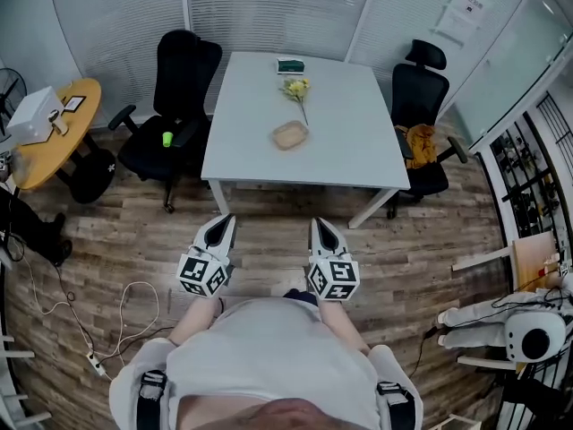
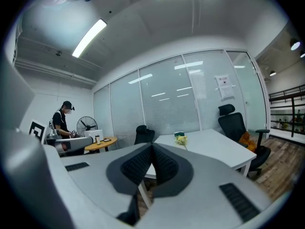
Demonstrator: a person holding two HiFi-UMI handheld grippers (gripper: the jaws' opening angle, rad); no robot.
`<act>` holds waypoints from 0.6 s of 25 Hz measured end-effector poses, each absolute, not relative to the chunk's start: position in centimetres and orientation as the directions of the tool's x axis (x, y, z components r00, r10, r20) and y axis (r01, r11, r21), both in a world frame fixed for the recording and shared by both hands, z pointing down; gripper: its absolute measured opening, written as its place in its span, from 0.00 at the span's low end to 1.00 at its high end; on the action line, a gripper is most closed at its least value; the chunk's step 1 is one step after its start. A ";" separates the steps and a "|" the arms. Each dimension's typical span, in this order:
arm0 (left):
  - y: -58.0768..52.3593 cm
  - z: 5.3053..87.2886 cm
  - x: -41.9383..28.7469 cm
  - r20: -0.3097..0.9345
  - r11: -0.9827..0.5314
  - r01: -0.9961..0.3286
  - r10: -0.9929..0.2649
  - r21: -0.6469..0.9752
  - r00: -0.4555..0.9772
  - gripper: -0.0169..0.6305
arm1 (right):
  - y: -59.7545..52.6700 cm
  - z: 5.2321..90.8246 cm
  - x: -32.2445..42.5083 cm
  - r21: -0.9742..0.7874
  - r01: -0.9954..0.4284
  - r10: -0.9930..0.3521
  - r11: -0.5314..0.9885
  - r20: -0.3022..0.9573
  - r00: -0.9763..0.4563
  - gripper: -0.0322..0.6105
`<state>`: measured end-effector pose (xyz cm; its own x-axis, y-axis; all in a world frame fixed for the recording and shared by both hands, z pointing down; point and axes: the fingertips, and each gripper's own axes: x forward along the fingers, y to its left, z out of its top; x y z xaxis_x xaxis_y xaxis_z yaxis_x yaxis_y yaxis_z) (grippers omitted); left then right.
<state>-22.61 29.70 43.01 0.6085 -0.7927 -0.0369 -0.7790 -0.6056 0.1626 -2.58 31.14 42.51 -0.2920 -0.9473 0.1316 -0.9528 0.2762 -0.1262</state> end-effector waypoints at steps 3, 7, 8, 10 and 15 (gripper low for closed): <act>28.5 43.0 -22.7 -0.034 -0.605 -0.780 -0.793 0.160 0.608 0.04 | 30.0 42.4 -2.7 -0.130 -0.952 -0.948 0.277 0.128 -0.293 0.06; 26.3 43.1 -22.2 -0.031 -0.606 -0.780 -0.793 0.156 0.609 0.04 | 27.7 43.0 -2.3 -0.134 -0.949 -0.944 0.284 0.133 -0.301 0.06; 25.7 43.2 -22.0 -0.032 -0.606 -0.781 -0.792 0.152 0.609 0.04 | 26.9 43.3 -2.2 -0.135 -0.948 -0.942 0.288 0.136 -0.306 0.06; 24.2 43.3 -21.5 -0.032 -0.608 -0.782 -0.792 0.140 0.610 0.04 | 25.1 43.9 -1.9 -0.137 -0.945 -0.938 0.297 0.142 -0.315 0.06; 19.3 43.5 -19.8 -0.030 -0.603 -0.786 -0.795 0.135 0.605 0.04 | 19.7 44.6 -0.6 -0.146 -0.937 -0.931 0.317 0.143 -0.337 0.06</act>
<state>-19.75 19.34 43.55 0.6053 -0.7954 -0.0302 -0.7861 -0.6033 0.1346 -0.61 19.66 44.55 -0.3367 -0.9307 0.1430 -0.9373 0.3167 -0.1456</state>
